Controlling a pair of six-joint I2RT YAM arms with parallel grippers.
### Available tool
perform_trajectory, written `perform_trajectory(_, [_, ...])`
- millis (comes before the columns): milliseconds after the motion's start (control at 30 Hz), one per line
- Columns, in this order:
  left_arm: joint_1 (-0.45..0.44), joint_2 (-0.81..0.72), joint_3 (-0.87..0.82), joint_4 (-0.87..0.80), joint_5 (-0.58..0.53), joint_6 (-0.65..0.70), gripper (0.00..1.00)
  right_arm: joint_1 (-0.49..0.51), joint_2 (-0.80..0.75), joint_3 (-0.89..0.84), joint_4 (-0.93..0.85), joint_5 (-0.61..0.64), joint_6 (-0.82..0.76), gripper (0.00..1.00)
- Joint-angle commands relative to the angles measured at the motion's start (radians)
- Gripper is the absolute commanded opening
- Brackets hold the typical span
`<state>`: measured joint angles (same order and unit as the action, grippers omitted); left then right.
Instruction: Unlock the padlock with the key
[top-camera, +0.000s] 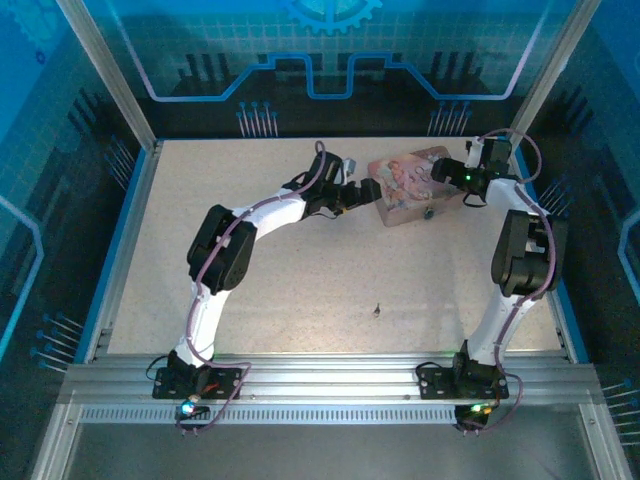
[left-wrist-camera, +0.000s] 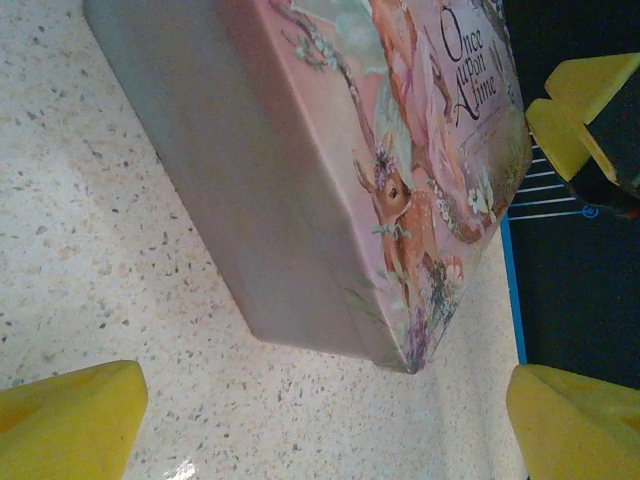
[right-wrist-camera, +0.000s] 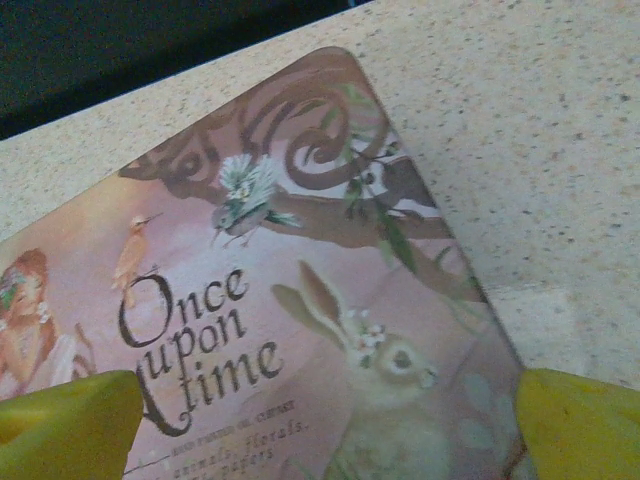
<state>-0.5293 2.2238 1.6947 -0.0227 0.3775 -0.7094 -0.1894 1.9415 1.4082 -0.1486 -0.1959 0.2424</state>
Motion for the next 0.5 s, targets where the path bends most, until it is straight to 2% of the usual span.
perform_trajectory(0, [-0.011, 0.037, 0.056, -0.022, 0.034, -0.018, 0.93, -0.021, -0.019, 0.012, 0.009, 0.04, 0.001, 0.97])
perform_trajectory(333, [-0.011, 0.105, 0.137, -0.037, 0.052, -0.024, 0.91, -0.022, 0.106, 0.138, -0.094, -0.046, -0.025, 0.98])
perform_trajectory(467, [-0.011, 0.126, 0.159, -0.042, 0.057, -0.027, 0.91, -0.022, 0.149, 0.194, -0.169, -0.095, -0.069, 0.93])
